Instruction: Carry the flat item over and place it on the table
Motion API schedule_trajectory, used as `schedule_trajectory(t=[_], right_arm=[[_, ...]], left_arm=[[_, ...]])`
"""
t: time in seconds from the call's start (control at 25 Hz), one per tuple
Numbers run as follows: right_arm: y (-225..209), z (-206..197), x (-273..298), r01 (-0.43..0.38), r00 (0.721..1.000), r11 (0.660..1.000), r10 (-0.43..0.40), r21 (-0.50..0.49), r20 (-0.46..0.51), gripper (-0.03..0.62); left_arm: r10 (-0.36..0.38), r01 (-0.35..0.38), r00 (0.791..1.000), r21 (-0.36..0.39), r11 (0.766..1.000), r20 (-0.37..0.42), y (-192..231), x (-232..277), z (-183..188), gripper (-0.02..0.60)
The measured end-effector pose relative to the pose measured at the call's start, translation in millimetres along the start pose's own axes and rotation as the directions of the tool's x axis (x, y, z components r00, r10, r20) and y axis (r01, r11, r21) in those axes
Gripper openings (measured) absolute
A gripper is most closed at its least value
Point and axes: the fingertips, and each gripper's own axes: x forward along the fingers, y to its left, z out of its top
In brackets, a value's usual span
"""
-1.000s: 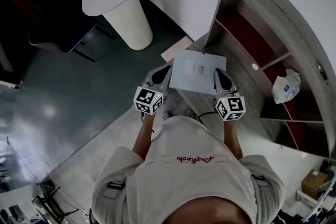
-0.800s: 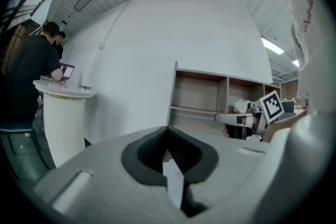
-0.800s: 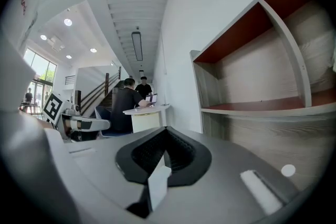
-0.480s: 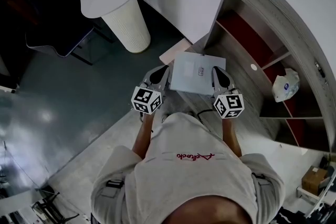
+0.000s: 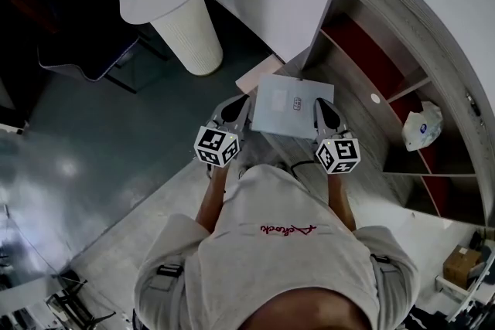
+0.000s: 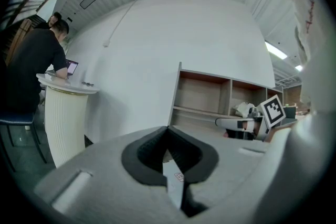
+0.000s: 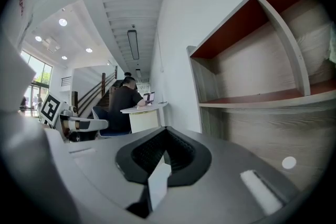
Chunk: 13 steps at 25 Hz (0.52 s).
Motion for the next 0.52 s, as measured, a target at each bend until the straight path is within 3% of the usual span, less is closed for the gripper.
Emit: schedule_trajectory(t=[0.52], right_arm=[[1.1,-0.9,12.3,-0.014,1.000,1.000,0.014,-0.002,-0.001,0.005]], left_arm=[[-0.018,0.018,1.000,-0.011,1.000,-0.016,-0.3,10.7,-9.1,0.000]])
